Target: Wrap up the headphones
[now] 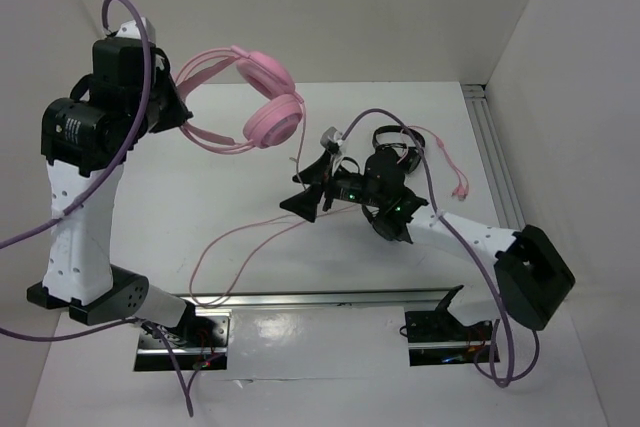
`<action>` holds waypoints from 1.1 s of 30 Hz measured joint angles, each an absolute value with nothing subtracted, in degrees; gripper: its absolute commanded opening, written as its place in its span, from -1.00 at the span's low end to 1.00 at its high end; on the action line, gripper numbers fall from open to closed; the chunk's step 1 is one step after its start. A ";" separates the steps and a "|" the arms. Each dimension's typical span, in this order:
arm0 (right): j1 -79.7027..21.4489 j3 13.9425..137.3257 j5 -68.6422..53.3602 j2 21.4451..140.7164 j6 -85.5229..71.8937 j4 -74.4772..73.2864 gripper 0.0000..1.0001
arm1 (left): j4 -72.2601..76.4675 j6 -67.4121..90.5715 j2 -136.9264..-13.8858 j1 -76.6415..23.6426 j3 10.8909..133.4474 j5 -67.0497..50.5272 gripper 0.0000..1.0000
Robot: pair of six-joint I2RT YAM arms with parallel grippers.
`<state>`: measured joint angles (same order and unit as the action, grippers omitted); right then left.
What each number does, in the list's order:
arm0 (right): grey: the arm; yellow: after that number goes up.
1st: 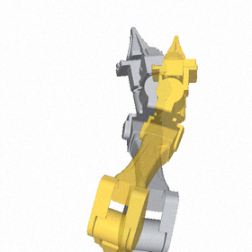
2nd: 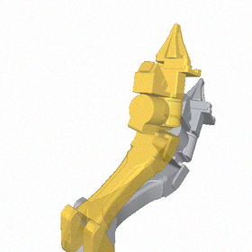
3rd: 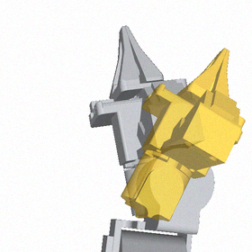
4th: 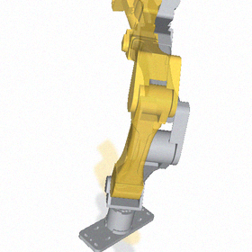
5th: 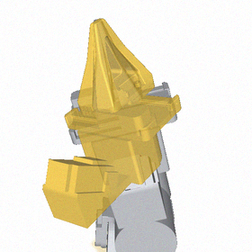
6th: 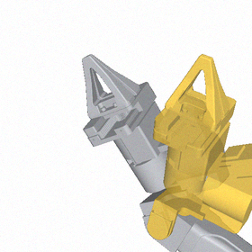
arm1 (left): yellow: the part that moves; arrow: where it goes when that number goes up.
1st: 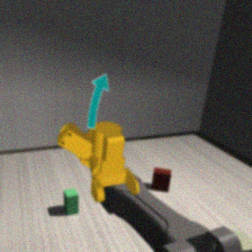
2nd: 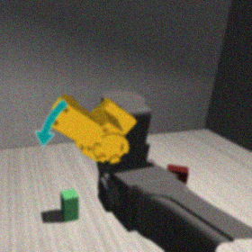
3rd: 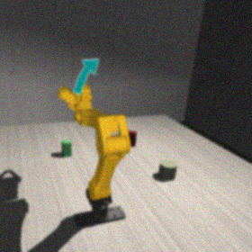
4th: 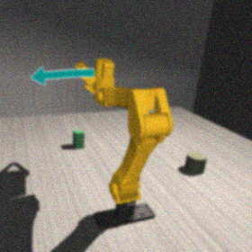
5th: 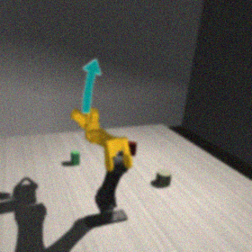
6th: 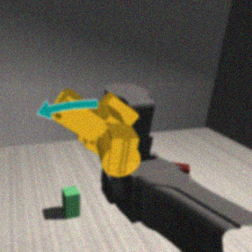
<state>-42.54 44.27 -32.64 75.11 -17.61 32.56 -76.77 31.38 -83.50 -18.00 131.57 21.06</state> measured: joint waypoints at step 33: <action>-64.25 45.15 12.86 71.53 -5.32 20.60 -1.00 | -65.45 30.02 -76.34 -8.51 101.19 31.73 -1.00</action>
